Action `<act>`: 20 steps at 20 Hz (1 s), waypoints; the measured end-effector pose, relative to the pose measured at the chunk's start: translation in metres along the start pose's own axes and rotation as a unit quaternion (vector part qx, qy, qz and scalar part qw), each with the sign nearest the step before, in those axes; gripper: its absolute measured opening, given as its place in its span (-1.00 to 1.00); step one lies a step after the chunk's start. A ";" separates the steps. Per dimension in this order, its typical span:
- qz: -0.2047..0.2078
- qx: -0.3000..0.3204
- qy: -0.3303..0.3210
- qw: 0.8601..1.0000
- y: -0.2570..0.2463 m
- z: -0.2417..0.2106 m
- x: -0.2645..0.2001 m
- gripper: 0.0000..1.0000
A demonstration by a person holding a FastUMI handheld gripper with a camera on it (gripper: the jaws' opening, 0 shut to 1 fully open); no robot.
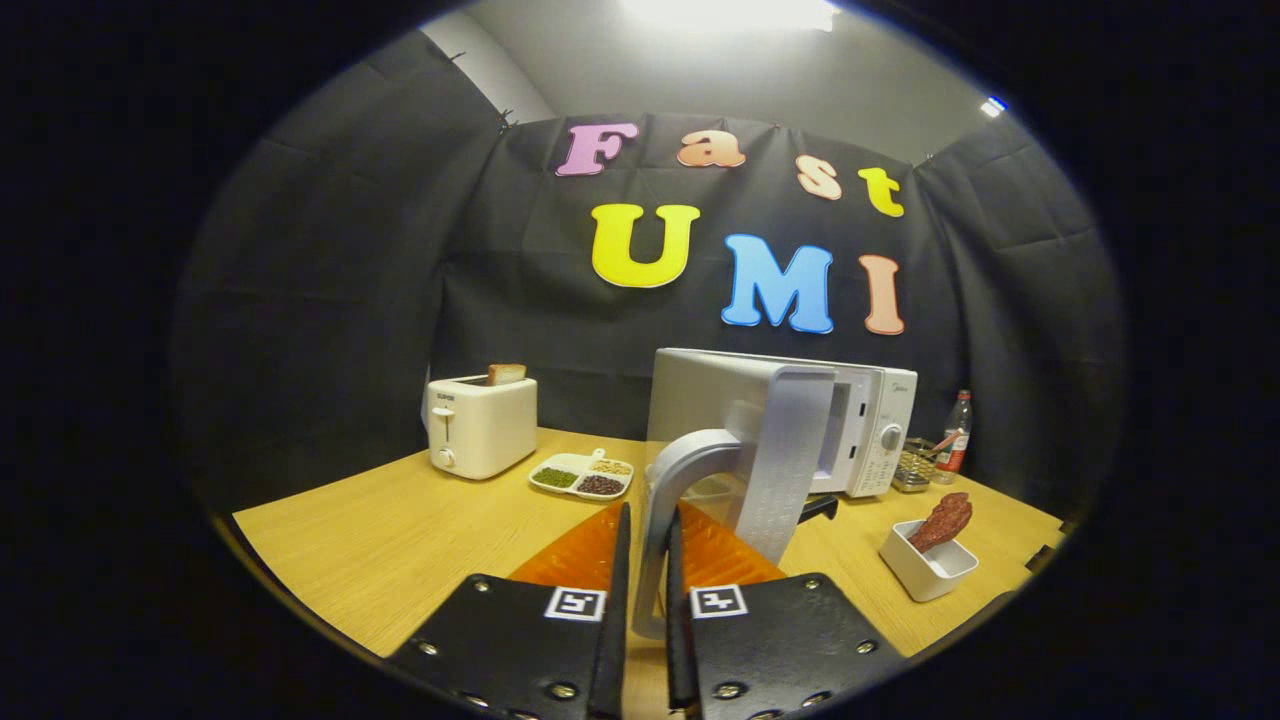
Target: Open the microwave, put the food inside, and close the microwave door.
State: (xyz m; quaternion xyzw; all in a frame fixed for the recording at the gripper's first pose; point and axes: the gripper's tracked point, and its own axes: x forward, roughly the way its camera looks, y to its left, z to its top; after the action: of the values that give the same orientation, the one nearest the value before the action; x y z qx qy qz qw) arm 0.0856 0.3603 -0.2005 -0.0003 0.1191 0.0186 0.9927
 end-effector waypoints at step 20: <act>0.086 0.043 -0.058 0.994 -0.229 0.059 -0.013 0.95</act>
State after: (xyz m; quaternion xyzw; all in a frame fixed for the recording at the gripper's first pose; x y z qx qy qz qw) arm 0.0950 0.1310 -0.1413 0.0538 0.0619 0.0984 0.9918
